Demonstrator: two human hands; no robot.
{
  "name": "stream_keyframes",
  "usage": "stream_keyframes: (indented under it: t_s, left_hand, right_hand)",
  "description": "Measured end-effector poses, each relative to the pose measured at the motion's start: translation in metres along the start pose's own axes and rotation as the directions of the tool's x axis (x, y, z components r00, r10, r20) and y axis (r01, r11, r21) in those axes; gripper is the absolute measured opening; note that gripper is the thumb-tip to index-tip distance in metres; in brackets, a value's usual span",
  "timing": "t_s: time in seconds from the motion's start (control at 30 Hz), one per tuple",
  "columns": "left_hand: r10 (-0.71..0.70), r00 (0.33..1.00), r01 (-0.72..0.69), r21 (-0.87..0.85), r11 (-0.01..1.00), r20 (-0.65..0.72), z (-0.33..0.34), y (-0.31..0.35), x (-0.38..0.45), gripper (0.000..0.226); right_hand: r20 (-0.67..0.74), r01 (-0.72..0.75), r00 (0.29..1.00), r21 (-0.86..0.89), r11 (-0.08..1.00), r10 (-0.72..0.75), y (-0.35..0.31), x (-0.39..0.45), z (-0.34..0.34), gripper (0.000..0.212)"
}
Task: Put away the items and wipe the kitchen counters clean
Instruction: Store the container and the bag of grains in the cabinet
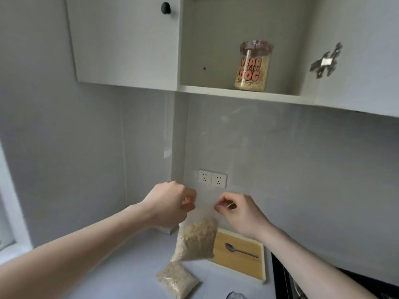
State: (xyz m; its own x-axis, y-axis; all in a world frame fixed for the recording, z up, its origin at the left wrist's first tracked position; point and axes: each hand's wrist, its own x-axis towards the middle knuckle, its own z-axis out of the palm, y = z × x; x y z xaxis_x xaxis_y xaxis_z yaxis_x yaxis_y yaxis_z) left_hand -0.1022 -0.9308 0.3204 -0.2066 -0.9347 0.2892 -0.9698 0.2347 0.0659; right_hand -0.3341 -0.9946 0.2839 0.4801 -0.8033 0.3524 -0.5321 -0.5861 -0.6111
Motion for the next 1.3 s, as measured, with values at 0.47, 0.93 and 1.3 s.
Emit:
stream_keyframes:
  t_s: [0.47, 0.93, 1.3]
  left_hand:
    - [0.017, 0.948, -0.028, -0.029, 0.999, -0.317, -0.173, 0.028, 0.021, 0.014]
    - [0.101, 0.919, -0.132, -0.054, 0.99, -0.382, -0.271, 0.033, 0.061, 0.012]
    - [0.015, 0.844, -0.045, -0.041, 0.998, -0.537, -0.319, 0.039, 0.101, 0.019]
  right_hand:
    - [-0.296, 0.253, 0.91, -0.163, 0.954, -0.292, -0.143, 0.048, -0.113, 0.013]
    - [-0.521, 0.258, 0.804, -0.127, 0.958, -0.286, -0.189, 0.073, -0.177, 0.013]
    - [-0.703, 0.203, 0.682, -0.082, 0.976, -0.201, -0.213, 0.118, -0.212, 0.015]
